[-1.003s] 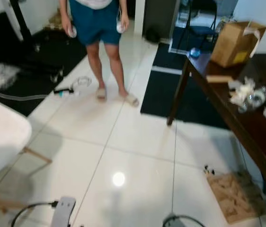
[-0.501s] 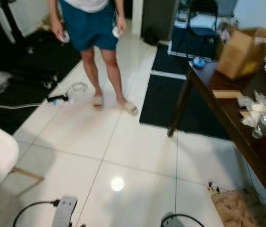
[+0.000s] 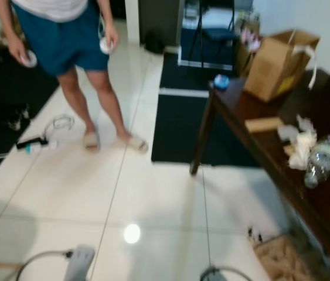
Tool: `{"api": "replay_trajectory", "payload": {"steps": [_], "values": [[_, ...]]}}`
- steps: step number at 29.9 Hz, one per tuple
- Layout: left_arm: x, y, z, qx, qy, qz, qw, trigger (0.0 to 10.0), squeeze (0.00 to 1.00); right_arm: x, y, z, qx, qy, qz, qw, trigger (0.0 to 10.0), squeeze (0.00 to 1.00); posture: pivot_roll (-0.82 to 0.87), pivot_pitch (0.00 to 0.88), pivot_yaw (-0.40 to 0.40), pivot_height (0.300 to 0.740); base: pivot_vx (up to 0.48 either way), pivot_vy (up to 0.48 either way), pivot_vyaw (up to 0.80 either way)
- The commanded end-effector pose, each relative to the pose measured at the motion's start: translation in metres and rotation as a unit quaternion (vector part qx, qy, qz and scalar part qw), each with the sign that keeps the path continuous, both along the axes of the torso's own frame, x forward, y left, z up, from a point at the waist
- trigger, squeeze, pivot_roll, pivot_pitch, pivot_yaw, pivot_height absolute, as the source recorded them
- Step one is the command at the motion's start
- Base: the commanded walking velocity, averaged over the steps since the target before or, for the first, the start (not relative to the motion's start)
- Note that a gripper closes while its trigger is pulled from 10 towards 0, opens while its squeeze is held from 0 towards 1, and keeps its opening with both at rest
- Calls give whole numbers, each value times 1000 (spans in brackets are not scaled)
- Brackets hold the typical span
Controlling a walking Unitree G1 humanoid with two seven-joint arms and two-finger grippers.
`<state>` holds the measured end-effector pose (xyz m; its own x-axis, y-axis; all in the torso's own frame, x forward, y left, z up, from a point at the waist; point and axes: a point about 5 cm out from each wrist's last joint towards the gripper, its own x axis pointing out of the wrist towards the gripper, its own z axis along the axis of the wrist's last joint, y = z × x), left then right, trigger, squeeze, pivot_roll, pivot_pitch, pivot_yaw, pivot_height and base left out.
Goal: Picking trash to rubbish bin
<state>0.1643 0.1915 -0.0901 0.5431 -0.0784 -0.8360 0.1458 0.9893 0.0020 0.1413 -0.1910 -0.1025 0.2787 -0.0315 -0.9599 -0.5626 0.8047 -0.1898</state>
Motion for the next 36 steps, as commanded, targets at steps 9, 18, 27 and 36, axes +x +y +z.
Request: {"api": "replay_trajectory", "payload": {"steps": [9, 18, 27, 36], "values": [[-18, 0, -8, -1, 35, 3, 999, 10000, 0, 1, 6, 0, 16, -5, -5, 1000, 10000, 0, 209, 100, -65, 740, 418, 0, 0], [-18, 0, -8, -2, 33, 7, 999, 10000, 0, 19, 24, 6, 93, -40, 19, 995, 10000, 0, 212, 102, -68, 740, 414, 0, 0], [-22, 14, -7, -7, 26, 69, 997, 10000, 0, 78, 38, 45, 344, -114, -60, 930, 10000, 0, 208, 107, -59, 740, 40, 0, 0], [-39, 32, -10, 18, 42, 97, 994, 10000, 0, 180, 64, 160, 639, -276, -57, 716, 10000, 0, 226, 112, -64, 740, 0, 0, 0]]}}
